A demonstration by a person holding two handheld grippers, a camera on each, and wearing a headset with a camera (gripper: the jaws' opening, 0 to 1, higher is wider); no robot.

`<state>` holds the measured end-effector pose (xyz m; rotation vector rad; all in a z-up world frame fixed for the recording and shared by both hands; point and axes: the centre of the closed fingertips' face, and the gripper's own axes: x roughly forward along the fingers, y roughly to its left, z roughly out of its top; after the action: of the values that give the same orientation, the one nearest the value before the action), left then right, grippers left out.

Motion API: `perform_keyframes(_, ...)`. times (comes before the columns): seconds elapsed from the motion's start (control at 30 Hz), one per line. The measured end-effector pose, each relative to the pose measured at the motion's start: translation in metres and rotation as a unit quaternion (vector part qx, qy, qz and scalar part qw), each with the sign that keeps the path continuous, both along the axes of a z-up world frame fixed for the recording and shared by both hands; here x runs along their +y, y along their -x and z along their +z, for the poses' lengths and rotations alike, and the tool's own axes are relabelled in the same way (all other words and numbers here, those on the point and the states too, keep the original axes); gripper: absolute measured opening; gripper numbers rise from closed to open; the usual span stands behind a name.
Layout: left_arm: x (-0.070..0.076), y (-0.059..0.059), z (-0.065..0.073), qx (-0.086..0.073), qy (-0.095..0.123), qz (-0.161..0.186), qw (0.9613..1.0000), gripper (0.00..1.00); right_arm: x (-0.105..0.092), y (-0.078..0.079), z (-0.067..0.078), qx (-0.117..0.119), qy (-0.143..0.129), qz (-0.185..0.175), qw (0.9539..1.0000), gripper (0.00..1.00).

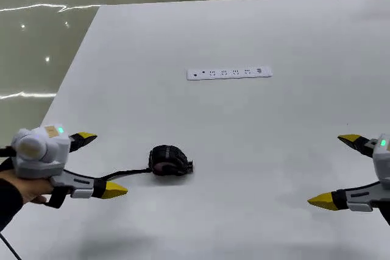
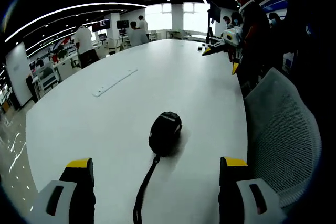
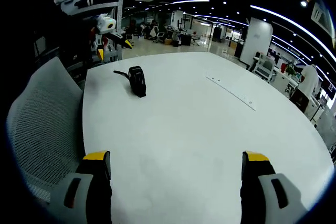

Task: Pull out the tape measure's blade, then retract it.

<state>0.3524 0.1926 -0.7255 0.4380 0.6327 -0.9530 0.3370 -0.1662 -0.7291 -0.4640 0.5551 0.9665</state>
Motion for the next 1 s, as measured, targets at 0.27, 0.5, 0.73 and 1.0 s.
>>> perform_keyframes(0.27, -0.037, -0.017, -0.033, 0.026, -0.084, -0.106, 0.9905, 0.84, 0.067, -0.019, -0.021, 0.014, 0.007, 0.079, 0.9967, 1.00)
perform_keyframes(0.5, -0.065, -0.028, -0.052, 0.039, -0.124, -0.167, 0.9774, 0.73, 0.116, -0.035, -0.045, 0.045, 0.002, 0.128, 0.9907, 0.95)
perform_keyframes(0.73, -0.090, -0.041, -0.069, 0.037, -0.143, -0.199, 0.9689, 0.53, 0.168, -0.042, -0.061, 0.049, 0.028, 0.194, 0.9793, 0.78)
perform_keyframes(1.0, -0.092, -0.036, -0.079, 0.042, -0.162, -0.221, 0.9609, 0.32, 0.216, -0.040, -0.078, 0.053, 0.042, 0.238, 0.9689, 0.56)
